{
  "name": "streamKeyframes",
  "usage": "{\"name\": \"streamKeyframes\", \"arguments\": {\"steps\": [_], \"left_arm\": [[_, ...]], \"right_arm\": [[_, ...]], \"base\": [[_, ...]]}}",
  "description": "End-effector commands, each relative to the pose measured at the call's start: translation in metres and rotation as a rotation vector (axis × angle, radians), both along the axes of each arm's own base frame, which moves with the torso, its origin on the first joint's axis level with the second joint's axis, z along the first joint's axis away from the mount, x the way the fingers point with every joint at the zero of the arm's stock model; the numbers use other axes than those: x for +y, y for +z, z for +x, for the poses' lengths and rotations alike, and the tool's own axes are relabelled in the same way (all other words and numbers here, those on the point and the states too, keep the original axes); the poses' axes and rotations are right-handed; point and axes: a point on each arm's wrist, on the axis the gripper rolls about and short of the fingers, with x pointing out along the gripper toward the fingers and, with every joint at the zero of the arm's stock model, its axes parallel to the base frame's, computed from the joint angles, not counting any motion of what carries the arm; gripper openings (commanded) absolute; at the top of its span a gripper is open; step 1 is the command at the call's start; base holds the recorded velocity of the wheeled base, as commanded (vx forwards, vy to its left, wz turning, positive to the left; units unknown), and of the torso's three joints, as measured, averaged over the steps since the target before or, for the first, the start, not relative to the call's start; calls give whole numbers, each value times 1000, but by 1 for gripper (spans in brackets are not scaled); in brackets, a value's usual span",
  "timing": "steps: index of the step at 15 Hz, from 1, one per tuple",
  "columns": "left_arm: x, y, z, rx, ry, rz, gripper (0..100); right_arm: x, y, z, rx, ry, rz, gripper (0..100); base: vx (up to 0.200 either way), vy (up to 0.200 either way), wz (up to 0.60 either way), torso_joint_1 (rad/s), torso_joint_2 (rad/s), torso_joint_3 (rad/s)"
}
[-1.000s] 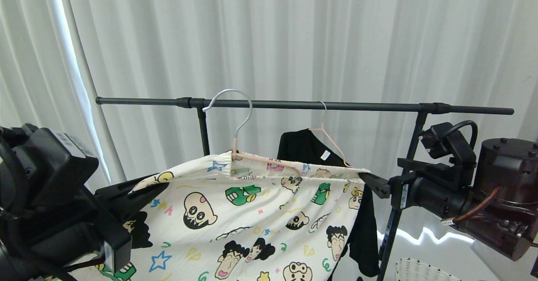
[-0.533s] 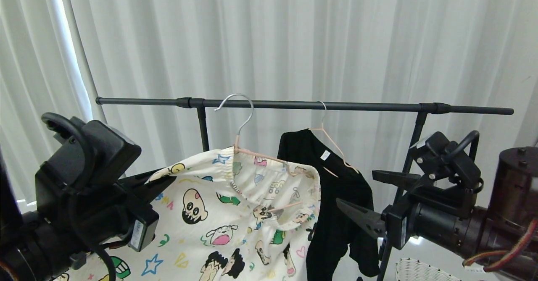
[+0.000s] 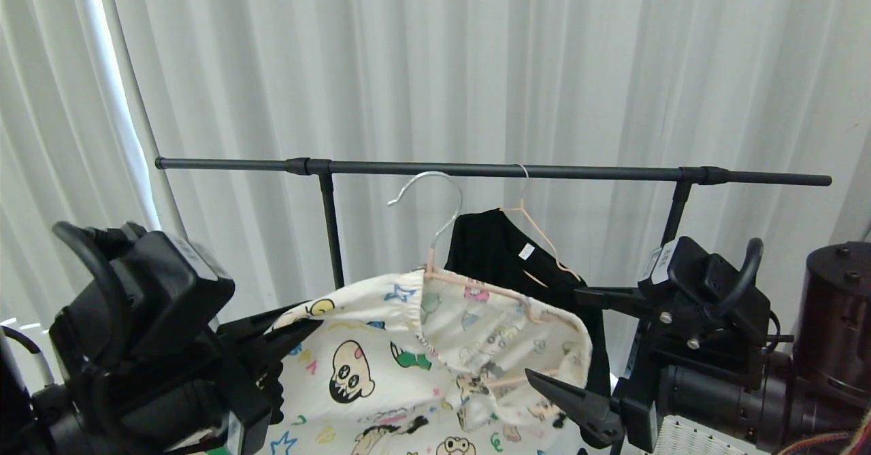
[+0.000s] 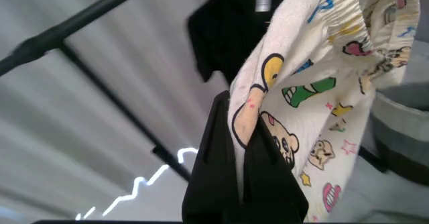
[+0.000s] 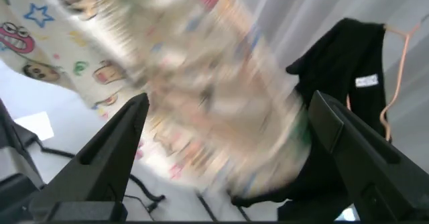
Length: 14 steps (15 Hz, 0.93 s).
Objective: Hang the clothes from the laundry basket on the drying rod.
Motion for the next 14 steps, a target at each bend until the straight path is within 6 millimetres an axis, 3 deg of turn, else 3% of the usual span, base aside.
{"name": "streamKeyframes", "arguments": {"steps": [1,8,14], "left_arm": [[8,-7,-12,-21,-65,29,0],[13,-2,-21,-91,-166,49,0],[11,3,-22,-113,-186,45,0]], "right_arm": [[-1,9,14,-57,18,-42,100],[15,23,15,61,240,-162,100],[31,14,17,116,275,-213,100]], "base": [[0,0,0,0,0,0],[0,0,0,0,0,0],[0,0,0,0,0,0]]}}
